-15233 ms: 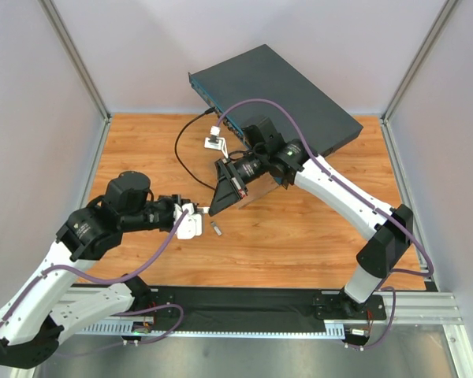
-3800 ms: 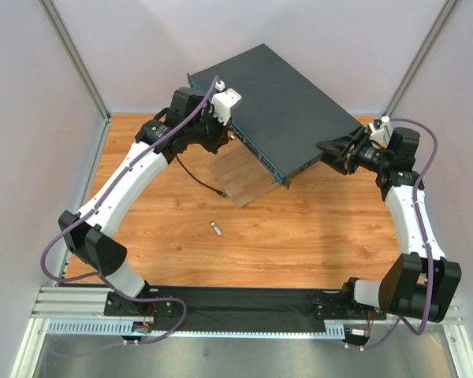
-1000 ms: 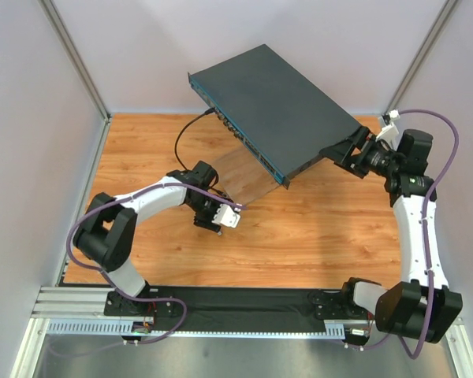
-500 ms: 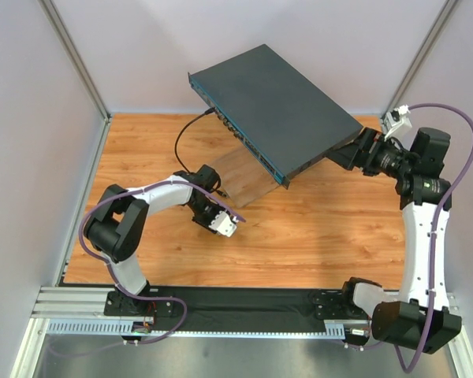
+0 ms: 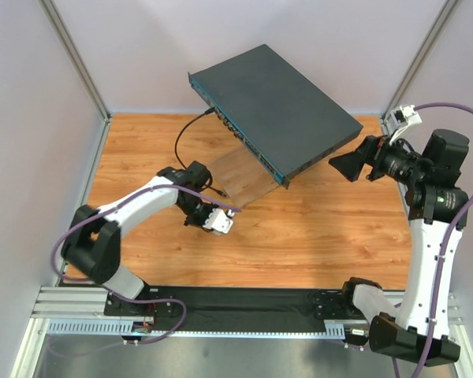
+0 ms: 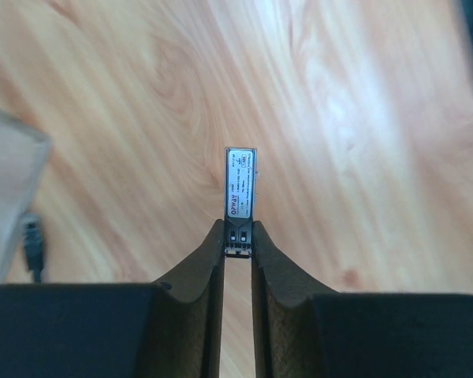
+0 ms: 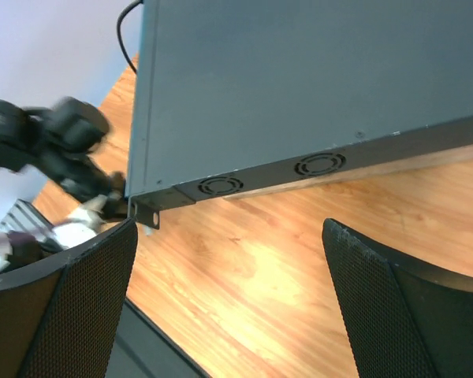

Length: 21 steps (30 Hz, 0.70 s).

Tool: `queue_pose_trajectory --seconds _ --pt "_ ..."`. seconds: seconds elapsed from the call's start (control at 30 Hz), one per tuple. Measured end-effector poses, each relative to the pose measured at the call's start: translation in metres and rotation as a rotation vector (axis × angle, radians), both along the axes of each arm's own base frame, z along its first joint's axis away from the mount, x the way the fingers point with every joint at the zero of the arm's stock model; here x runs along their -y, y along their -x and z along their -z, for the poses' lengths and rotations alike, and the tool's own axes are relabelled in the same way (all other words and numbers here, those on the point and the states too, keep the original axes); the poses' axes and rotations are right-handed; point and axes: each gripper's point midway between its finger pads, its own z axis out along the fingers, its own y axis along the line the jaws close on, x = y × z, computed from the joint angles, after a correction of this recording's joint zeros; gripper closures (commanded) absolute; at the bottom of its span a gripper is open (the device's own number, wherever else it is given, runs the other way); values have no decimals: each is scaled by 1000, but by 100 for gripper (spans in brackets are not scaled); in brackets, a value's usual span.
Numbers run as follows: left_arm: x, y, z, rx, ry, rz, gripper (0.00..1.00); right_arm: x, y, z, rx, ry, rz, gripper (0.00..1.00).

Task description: Insert the plug into the switch port

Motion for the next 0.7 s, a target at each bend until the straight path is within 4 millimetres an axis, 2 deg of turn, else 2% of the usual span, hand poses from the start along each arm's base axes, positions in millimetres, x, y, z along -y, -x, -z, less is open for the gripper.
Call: queue_pose_trajectory --seconds 0.17,0.27,0.37,0.47,0.57,0.63,0.7 --pt "17 29 -89 -49 214 -200 100 -14 25 -17 105 102 -86 0" --pt "30 47 -142 -114 363 -310 100 -31 41 -25 171 160 -184 2" --pt "36 68 -181 -208 476 -400 100 -57 59 -28 235 213 -324 3" --pt "38 85 -210 -302 551 -465 100 -89 82 -25 309 265 -502 7" --pt "42 100 -230 -411 602 -510 100 -121 108 -18 406 335 -679 12" --pt "45 108 -235 -496 617 -537 100 -143 127 -10 485 382 -798 16" --pt "46 117 -231 -590 614 -565 100 -165 148 2 573 435 -924 20"
